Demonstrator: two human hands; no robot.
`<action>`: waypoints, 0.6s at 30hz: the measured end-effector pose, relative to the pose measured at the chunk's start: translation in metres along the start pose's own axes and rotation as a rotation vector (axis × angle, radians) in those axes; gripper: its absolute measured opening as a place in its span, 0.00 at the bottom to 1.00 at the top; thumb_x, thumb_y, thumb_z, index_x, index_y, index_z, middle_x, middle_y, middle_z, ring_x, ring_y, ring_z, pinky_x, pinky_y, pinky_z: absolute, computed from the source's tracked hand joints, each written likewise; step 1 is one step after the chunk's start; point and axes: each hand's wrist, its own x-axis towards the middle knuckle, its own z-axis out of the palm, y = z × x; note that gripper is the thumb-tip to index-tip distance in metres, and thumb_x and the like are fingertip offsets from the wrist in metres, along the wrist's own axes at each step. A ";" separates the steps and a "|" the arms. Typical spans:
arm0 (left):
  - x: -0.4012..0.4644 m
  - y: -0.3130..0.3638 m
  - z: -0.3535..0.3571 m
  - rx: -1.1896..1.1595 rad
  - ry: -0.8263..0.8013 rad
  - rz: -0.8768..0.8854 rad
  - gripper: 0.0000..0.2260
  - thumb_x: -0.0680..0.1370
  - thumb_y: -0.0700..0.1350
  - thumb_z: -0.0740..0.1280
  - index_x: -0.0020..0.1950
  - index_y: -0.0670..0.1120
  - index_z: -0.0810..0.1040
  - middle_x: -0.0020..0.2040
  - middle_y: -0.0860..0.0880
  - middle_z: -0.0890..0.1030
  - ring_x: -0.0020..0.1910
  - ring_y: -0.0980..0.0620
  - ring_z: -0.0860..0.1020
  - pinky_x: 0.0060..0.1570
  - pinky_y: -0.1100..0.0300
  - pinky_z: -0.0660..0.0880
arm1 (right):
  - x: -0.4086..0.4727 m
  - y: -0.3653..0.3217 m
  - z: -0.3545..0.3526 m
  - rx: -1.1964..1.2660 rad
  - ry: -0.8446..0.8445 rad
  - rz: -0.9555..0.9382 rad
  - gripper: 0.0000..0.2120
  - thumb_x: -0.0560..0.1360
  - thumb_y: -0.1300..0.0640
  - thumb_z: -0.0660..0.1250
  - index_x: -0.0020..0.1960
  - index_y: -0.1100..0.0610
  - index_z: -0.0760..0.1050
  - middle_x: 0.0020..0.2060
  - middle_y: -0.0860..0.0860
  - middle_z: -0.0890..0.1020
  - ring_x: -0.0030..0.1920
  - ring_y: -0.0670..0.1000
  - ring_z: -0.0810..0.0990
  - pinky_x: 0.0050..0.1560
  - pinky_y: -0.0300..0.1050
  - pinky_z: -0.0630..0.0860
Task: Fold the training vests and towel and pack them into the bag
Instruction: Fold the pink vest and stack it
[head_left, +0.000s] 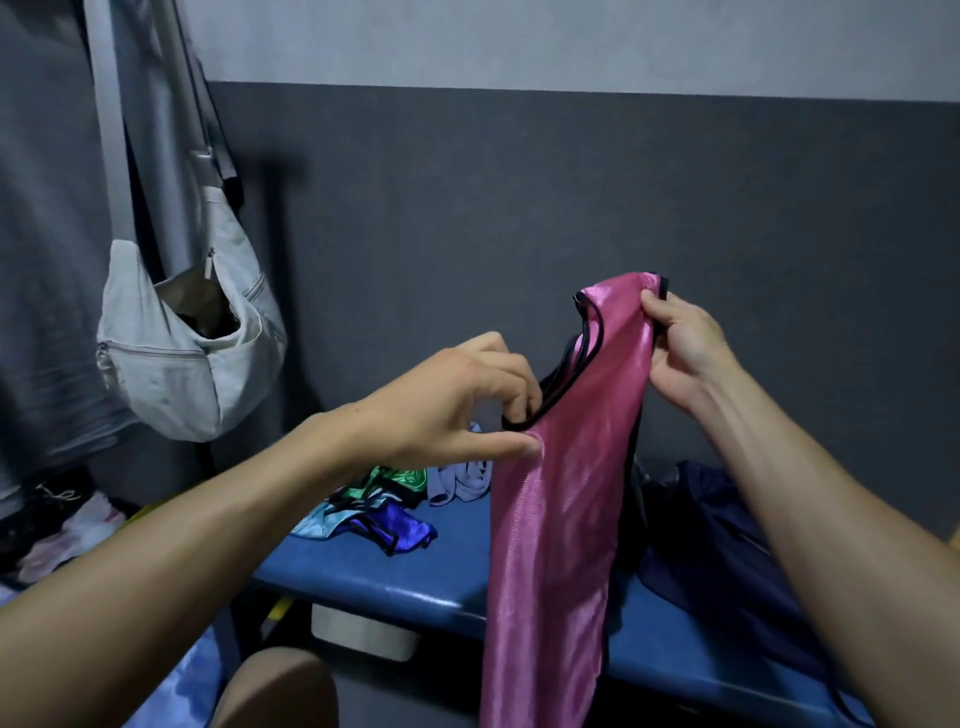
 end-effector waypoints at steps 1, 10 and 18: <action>-0.001 -0.002 -0.002 -0.003 -0.043 -0.010 0.13 0.77 0.50 0.76 0.40 0.47 0.76 0.50 0.55 0.82 0.51 0.53 0.74 0.52 0.58 0.73 | 0.000 0.001 -0.001 0.010 -0.011 -0.005 0.08 0.84 0.63 0.61 0.53 0.59 0.79 0.42 0.53 0.85 0.41 0.47 0.83 0.50 0.43 0.82; -0.014 -0.042 -0.004 0.215 -0.115 -0.300 0.16 0.80 0.63 0.62 0.50 0.52 0.79 0.40 0.62 0.73 0.39 0.59 0.72 0.43 0.57 0.71 | -0.014 -0.004 -0.013 0.193 -0.138 -0.044 0.10 0.84 0.57 0.60 0.54 0.59 0.79 0.50 0.56 0.85 0.54 0.52 0.83 0.67 0.51 0.77; -0.004 -0.043 -0.001 0.367 0.051 -0.634 0.11 0.81 0.56 0.66 0.44 0.52 0.80 0.41 0.53 0.81 0.44 0.46 0.78 0.45 0.52 0.76 | -0.015 -0.003 0.008 0.159 -0.180 -0.083 0.11 0.84 0.58 0.60 0.62 0.61 0.77 0.54 0.57 0.83 0.55 0.52 0.82 0.66 0.49 0.78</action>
